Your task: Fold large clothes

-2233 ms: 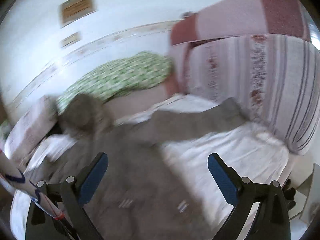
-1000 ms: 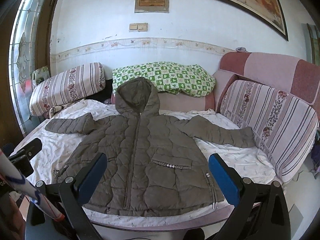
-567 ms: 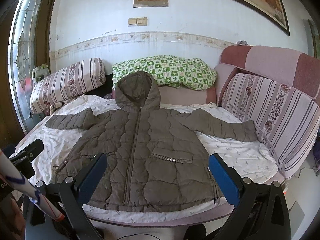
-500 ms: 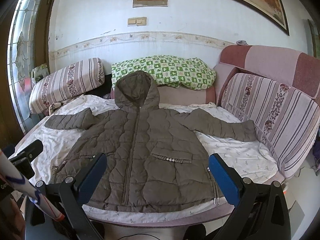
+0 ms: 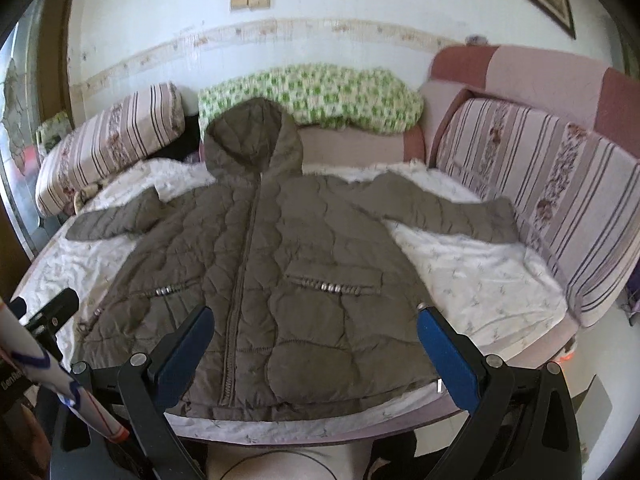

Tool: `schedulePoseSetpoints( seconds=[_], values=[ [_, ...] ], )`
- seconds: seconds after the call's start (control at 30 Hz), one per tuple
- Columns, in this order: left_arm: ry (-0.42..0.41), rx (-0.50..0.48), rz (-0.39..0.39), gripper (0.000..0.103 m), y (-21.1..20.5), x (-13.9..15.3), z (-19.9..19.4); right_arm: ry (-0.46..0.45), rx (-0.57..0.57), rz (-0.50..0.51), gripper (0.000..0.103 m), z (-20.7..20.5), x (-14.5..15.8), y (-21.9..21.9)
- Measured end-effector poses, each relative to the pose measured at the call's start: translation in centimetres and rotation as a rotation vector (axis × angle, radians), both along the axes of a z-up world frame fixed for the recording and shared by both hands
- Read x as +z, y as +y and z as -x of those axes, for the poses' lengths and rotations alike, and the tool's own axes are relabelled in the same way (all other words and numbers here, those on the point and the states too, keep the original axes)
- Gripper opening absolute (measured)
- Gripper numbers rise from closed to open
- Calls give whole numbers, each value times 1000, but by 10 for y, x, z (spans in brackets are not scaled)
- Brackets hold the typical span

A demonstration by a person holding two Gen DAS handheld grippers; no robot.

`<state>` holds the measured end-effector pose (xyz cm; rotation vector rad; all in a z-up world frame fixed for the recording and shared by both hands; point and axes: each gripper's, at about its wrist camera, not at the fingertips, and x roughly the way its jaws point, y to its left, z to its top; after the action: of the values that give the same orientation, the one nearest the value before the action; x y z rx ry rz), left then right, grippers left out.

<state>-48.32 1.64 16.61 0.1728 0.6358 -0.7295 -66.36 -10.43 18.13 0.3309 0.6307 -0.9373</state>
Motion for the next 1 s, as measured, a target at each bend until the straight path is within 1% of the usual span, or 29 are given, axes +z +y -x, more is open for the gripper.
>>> schedulePoseSetpoints(
  seconds=[0.07,0.2,0.33,0.47,0.53,0.6,0.63,0.67,0.7,0.77,0.8,0.83,0.9,0.93,1.0],
  values=[
    [16,0,-12,103,-7,-8,-8,16,5,-21,103,-6,-10,-6],
    [20,5,-30,103,-28,-20,-24,46,4,-50,103,-16,-26,-25],
    [6,4,-5,103,-62,-18,-45,51,-25,-78,103,-20,-34,-53],
    [-31,-3,-9,103,-118,-15,-70,46,-91,-71,103,-16,-34,-84],
    [-32,-11,-13,103,-148,-18,-83,50,-129,-71,103,-13,-34,-101],
    [-20,-9,-34,103,-187,-26,-102,52,-158,-82,103,-12,-35,-117],
    [-17,-10,-43,103,-197,-30,-107,52,-168,-91,103,-11,-35,-125],
    [-6,-8,-72,103,-215,-40,-118,50,-176,-100,103,-10,-34,-132],
    [15,-19,-105,103,-233,-51,-130,41,-182,-114,103,-8,-34,-142],
    [25,-36,-141,103,-253,-71,-146,23,-191,-144,103,-1,-32,-162],
    [22,-39,-174,103,-261,-81,-155,11,-194,-157,103,2,-30,-172],
    [40,-54,-192,103,-266,-88,-164,-8,-195,-176,103,7,-28,-183],
    [119,-128,-195,103,-278,-94,-185,-61,-207,-210,103,21,-22,-213],
    [126,-135,-193,103,-279,-95,-193,-81,-225,-218,103,28,-19,-228],
    [92,-75,-186,103,-276,-94,-206,-119,-285,-244,103,51,-15,-272]
  ],
)
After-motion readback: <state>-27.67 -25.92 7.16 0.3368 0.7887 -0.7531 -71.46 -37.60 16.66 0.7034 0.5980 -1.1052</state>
